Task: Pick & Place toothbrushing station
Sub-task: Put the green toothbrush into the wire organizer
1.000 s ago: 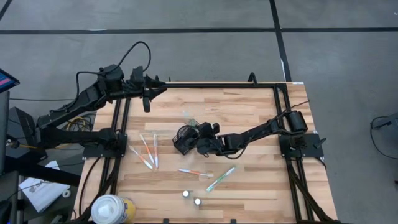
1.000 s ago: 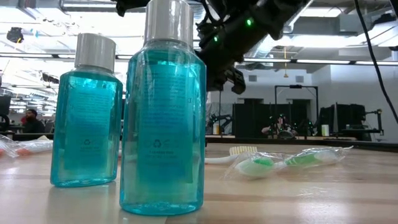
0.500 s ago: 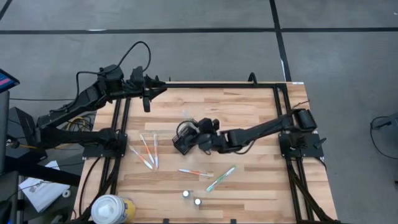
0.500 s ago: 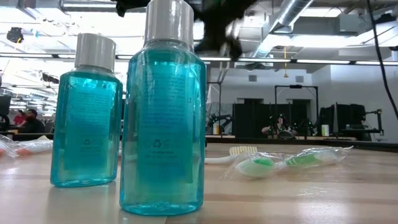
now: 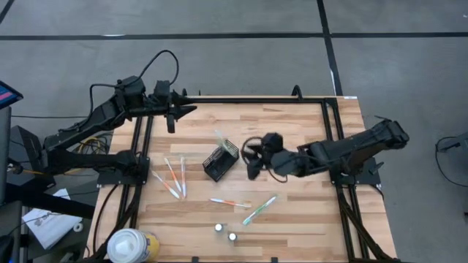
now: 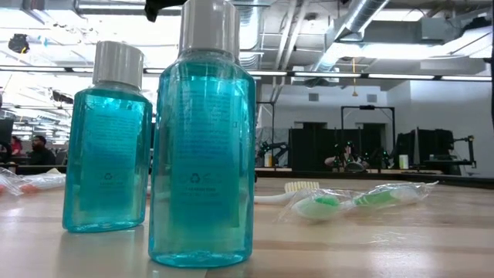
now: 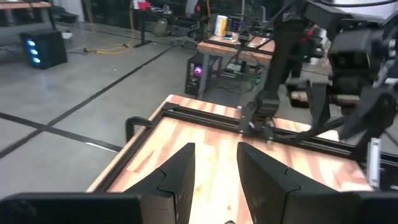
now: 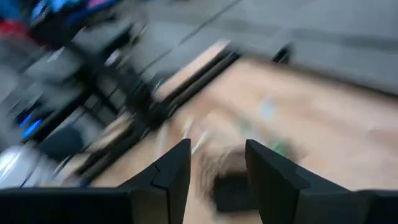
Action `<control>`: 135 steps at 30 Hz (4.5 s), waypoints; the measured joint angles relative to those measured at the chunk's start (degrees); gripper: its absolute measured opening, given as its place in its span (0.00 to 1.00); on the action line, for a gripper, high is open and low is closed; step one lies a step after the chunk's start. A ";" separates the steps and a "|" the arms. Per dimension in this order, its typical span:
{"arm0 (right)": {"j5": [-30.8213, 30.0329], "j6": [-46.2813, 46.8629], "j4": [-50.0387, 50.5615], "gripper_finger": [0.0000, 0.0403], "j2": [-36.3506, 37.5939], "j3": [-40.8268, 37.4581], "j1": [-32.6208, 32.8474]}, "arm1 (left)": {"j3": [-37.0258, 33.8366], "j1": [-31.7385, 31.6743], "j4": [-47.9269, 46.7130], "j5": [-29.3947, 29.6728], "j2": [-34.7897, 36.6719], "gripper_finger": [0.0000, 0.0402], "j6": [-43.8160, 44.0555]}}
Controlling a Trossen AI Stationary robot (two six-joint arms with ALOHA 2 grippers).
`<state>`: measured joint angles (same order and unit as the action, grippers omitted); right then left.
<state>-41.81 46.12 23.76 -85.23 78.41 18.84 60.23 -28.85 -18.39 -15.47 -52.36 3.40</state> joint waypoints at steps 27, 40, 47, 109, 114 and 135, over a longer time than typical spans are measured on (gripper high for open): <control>44.32 -51.72 26.29 0.33 -21.81 3.07 -1.86 | 0.00 40.58 -19.10 42.23 -24.89 0.29 19.57; 51.41 -54.63 16.97 0.34 -34.18 3.31 4.36 | -0.02 43.17 -15.91 46.63 -28.63 0.29 27.47; 50.96 -52.33 15.27 0.15 -34.18 3.28 2.79 | 0.00 43.15 -14.41 46.78 -28.68 0.29 27.03; 8.57 -12.65 -57.85 0.00 -11.89 -21.96 -18.99 | -0.07 -4.89 -3.29 15.95 17.56 0.24 3.16; 9.05 -10.73 -63.28 0.00 -16.77 -21.25 -19.39 | -0.07 -4.85 -3.24 14.90 15.55 0.24 2.86; 11.76 -16.05 -54.19 0.00 -17.31 -20.50 -23.42 | -0.07 -4.85 -2.91 13.51 13.18 0.24 0.89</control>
<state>-30.05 30.08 -30.44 -102.54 57.91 -4.58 60.16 -33.69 -21.30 -1.96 -39.17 4.29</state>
